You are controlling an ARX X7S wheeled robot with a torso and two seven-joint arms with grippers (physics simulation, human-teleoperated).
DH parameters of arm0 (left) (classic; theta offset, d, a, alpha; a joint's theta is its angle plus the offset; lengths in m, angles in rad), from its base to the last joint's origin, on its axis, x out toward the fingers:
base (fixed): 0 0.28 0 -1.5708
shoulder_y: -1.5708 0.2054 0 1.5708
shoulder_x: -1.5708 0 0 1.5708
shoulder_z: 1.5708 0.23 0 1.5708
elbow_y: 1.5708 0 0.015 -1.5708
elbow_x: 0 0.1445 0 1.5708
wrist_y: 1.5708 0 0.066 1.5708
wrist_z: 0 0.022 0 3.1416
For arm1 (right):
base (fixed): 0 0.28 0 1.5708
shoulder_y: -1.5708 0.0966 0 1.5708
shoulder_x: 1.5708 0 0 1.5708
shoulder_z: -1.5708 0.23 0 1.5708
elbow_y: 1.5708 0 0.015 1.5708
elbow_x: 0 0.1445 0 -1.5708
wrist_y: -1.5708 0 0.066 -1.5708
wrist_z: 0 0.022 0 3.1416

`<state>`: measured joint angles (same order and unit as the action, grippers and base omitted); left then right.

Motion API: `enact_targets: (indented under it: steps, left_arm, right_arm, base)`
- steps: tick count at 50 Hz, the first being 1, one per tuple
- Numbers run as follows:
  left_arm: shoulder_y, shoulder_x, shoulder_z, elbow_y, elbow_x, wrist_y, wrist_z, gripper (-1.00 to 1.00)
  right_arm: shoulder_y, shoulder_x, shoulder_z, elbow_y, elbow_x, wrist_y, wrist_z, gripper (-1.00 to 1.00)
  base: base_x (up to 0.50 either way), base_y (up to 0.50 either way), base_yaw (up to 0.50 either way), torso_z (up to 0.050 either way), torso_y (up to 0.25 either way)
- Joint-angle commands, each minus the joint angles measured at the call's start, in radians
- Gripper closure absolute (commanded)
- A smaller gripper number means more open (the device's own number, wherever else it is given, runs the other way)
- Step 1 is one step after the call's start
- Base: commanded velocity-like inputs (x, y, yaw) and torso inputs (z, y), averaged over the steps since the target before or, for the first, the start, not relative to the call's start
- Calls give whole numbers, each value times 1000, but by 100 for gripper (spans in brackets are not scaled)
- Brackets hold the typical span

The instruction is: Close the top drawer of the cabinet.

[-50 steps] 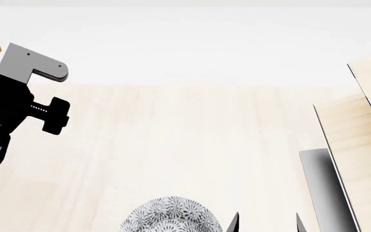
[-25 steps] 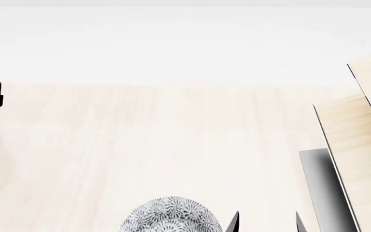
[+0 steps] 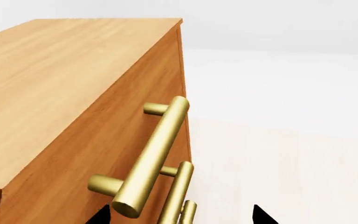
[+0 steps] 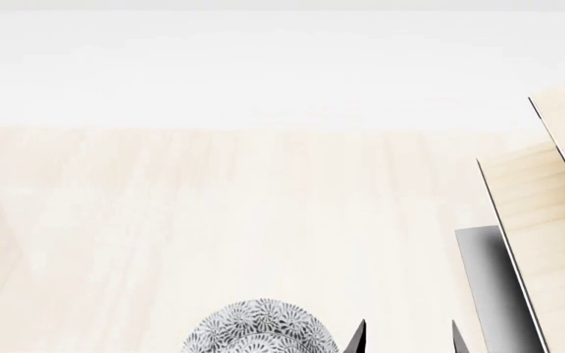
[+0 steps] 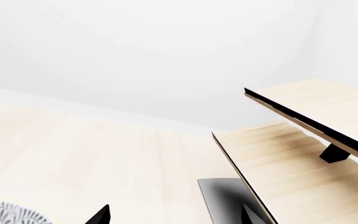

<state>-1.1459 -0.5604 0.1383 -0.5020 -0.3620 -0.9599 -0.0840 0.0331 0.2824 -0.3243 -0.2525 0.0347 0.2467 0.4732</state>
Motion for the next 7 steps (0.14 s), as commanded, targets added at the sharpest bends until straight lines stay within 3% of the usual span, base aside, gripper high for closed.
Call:
enact_targets:
  steps: [1,7]
  left_arm:
    - [67,-115,-74,134,160,-98,-85,-100]
    - [61,-106,-70,126,161,-93,-87,-100]
  right_arm:
    - [32,-2,5,21,9,21,2,-100]
    - [40,5,23,-27,14,56,13,-100]
  base:
    - [0,0,0,0,0]
    - [0,0,0,0,2]
